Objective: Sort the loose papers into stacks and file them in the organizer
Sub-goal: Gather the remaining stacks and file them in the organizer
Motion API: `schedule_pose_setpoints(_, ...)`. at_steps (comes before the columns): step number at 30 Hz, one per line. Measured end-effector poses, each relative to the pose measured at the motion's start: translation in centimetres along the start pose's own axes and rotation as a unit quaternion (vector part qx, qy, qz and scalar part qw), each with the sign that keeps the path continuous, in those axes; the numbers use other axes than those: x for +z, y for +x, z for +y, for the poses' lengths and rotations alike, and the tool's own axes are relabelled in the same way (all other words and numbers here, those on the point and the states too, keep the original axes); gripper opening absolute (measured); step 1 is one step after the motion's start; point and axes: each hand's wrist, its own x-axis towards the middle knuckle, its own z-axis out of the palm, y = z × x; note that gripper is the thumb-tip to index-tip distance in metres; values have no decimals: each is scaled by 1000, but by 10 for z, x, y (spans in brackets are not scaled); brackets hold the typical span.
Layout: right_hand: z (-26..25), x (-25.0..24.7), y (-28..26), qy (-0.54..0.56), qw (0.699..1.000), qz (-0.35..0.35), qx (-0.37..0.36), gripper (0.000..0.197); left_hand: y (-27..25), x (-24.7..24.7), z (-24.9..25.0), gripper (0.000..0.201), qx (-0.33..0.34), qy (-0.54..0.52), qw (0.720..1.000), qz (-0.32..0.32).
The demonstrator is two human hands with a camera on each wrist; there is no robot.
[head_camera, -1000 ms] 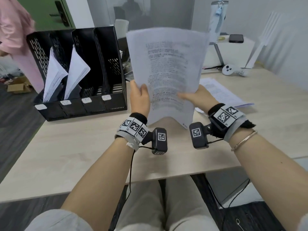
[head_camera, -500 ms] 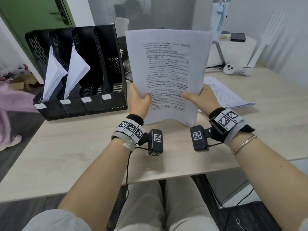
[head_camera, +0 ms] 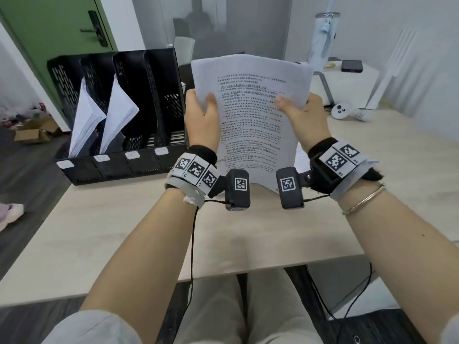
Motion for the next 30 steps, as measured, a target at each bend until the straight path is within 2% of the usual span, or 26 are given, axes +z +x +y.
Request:
schedule_pose_setpoints(6, -5, 1, -3, 12, 1000, 1, -18, 11, 3, 0, 7, 22, 26, -25, 999, 33)
schedule_pose_setpoints(8, -5, 1, -3, 48, 999, 8, -4, 7, 6, -1, 3, 19, 26, -12, 999, 35)
schedule_pose_setpoints(11, -13, 0, -2, 27, 999, 26, -24, 19, 11, 0, 7, 20, 34, 5, 999, 27)
schedule_pose_setpoints(14, -18, 2, 1, 19, 999, 18, -40, 19, 12, 2, 16, 22, 47, 12, 998, 27)
schedule_pose_setpoints(18, -2, 2, -3, -14, 999, -28, 6, 10, 5, 1, 1, 16, 1, 25, 1000, -13)
schedule_pose_setpoints(24, 34, -5, -13, -77, 981, -98, 150, 23, -10, -5, -24, 28, -60, 39, 996, -56)
schedule_pose_setpoints(26, 37, -6, -18, -89, 981, -79, 157, 25, -16, -7, -27, 25, -57, 30, 996, -61)
schedule_pose_setpoints(28, 33, -6, -22, -58, 988, -48, 133, 18, -22, -9, -26, 17, -47, 15, 997, -56)
schedule_pose_setpoints(30, 31, -6, -25, -49, 989, -56, 125, 13, -28, -10, -27, 13, -46, 12, 998, -52)
